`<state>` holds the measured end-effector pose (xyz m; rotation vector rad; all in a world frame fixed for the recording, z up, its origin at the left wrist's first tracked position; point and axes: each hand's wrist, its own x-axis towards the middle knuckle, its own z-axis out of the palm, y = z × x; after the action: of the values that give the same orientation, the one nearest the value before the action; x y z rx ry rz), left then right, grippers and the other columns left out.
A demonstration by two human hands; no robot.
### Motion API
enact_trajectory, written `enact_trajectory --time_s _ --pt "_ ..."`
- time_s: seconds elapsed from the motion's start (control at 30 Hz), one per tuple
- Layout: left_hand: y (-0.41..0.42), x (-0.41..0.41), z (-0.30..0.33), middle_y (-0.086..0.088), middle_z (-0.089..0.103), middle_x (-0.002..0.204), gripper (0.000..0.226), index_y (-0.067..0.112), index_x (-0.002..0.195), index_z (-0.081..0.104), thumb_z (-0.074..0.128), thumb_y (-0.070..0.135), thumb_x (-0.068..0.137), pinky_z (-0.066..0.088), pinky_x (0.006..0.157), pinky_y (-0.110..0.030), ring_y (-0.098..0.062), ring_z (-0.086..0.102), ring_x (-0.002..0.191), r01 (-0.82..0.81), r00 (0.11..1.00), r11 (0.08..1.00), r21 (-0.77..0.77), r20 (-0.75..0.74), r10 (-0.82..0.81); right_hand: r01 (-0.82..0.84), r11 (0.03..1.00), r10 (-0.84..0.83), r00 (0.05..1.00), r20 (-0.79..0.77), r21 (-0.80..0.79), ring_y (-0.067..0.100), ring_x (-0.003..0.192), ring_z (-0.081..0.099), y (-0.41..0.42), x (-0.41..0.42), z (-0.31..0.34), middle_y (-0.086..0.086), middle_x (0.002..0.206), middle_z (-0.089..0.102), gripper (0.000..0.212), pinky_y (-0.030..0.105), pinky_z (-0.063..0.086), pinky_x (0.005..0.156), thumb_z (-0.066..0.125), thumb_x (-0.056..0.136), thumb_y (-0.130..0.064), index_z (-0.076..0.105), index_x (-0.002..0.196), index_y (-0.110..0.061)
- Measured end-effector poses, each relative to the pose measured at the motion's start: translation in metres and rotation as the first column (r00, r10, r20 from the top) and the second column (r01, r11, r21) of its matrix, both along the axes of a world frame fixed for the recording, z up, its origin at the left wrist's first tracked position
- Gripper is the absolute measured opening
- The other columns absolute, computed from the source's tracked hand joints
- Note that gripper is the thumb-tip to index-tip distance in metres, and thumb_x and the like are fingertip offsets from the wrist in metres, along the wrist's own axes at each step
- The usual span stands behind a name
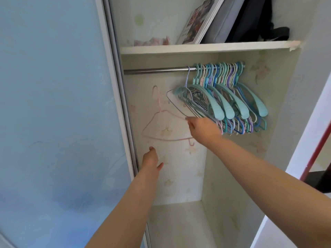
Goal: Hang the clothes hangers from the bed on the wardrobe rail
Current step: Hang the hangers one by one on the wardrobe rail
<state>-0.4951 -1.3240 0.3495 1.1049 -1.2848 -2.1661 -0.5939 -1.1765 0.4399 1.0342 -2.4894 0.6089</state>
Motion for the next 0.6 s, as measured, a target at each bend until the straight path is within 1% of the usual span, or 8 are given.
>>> enact_trajectory --time_s 0.07,0.13,0.23,0.27,0.37,0.4,0.47,0.6 --pt "-0.002 0.000 0.008 -0.006 0.046 0.137 0.048 0.014 0.142 0.043 0.039 0.039 0.102 0.047 0.077 -0.033 -0.021 0.044 0.107 -0.005 1.000 1.000 -0.016 -0.012 0.005 0.108 0.994 -0.105 0.989 -0.108 0.020 0.038 0.081 0.063 0.002 -0.007 0.018 0.020 0.089 0.068 0.033 0.032 0.041 0.058 0.043 0.093 -0.010 0.057 0.123 -0.016" --pt "-0.002 0.001 0.019 -0.005 0.045 0.139 0.044 0.016 0.143 0.042 0.041 0.035 0.102 0.048 0.075 -0.033 -0.020 0.044 0.111 0.002 0.998 1.000 -0.015 -0.056 -0.003 0.177 0.983 -0.167 0.969 -0.181 0.042 0.037 0.074 0.062 0.004 -0.011 0.027 0.017 0.081 0.068 0.034 0.030 0.037 0.055 0.045 0.088 -0.003 0.055 0.119 -0.012" --pt "0.001 0.000 0.031 -0.003 0.045 0.142 0.044 0.019 0.144 0.041 0.046 0.025 0.101 0.047 0.061 -0.028 -0.019 0.045 0.115 0.010 0.996 0.999 -0.037 -0.093 -0.013 0.224 0.969 -0.191 0.945 -0.266 0.103 0.034 0.070 0.063 0.005 -0.013 0.025 0.014 0.080 0.069 0.043 0.028 0.032 0.053 0.047 0.083 0.002 0.052 0.124 -0.011" --pt "0.003 -0.001 0.032 -0.002 0.045 0.142 0.044 0.019 0.145 0.041 0.047 0.023 0.101 0.047 0.060 -0.027 -0.018 0.046 0.116 0.014 0.995 0.998 -0.057 -0.098 -0.020 0.223 0.971 -0.191 0.939 -0.288 0.084 0.035 0.068 0.063 0.005 -0.012 0.020 0.015 0.079 0.068 0.045 0.029 0.031 0.052 0.049 0.082 0.003 0.053 0.125 -0.010" --pt "0.011 -0.001 0.035 -0.001 0.049 0.137 0.044 0.017 0.143 0.043 0.047 0.019 0.100 0.047 0.065 -0.027 -0.017 0.047 0.112 0.046 0.991 0.996 -0.074 -0.124 -0.055 0.218 0.976 -0.215 0.921 -0.326 -0.028 0.032 0.047 0.057 0.007 -0.007 0.013 0.016 0.060 0.063 0.050 0.030 0.036 0.044 0.060 0.072 0.009 0.062 0.119 -0.007" --pt "0.013 -0.001 0.034 -0.001 0.050 0.135 0.041 0.016 0.141 0.045 0.048 0.018 0.100 0.048 0.067 -0.028 -0.016 0.048 0.111 0.056 0.990 0.996 -0.074 -0.124 -0.065 0.231 0.972 -0.232 0.927 -0.296 -0.039 0.031 0.047 0.054 0.006 -0.006 0.013 0.017 0.063 0.064 0.053 0.030 0.036 0.045 0.059 0.074 0.009 0.059 0.125 -0.007" --pt "0.016 0.001 0.031 -0.002 0.055 0.126 0.034 0.013 0.133 0.052 0.049 0.018 0.099 0.049 0.070 -0.029 -0.017 0.051 0.108 0.056 0.990 0.996 -0.072 -0.128 -0.065 0.262 0.965 -0.253 0.945 -0.207 0.015 0.031 0.061 0.056 -0.001 -0.002 0.021 0.020 0.081 0.066 0.055 0.032 0.036 0.052 0.051 0.081 0.007 0.048 0.134 -0.009" --pt "0.022 0.008 0.022 -0.002 0.064 0.102 0.021 0.011 0.116 0.057 0.046 0.015 0.098 0.049 0.071 -0.028 -0.018 0.058 0.098 0.064 0.985 0.997 -0.049 -0.155 -0.071 0.330 0.931 -0.314 0.942 -0.120 0.158 0.035 0.089 0.063 -0.019 -0.001 0.040 0.018 0.099 0.066 0.041 0.034 0.041 0.060 0.050 0.084 0.006 0.053 0.123 -0.007"
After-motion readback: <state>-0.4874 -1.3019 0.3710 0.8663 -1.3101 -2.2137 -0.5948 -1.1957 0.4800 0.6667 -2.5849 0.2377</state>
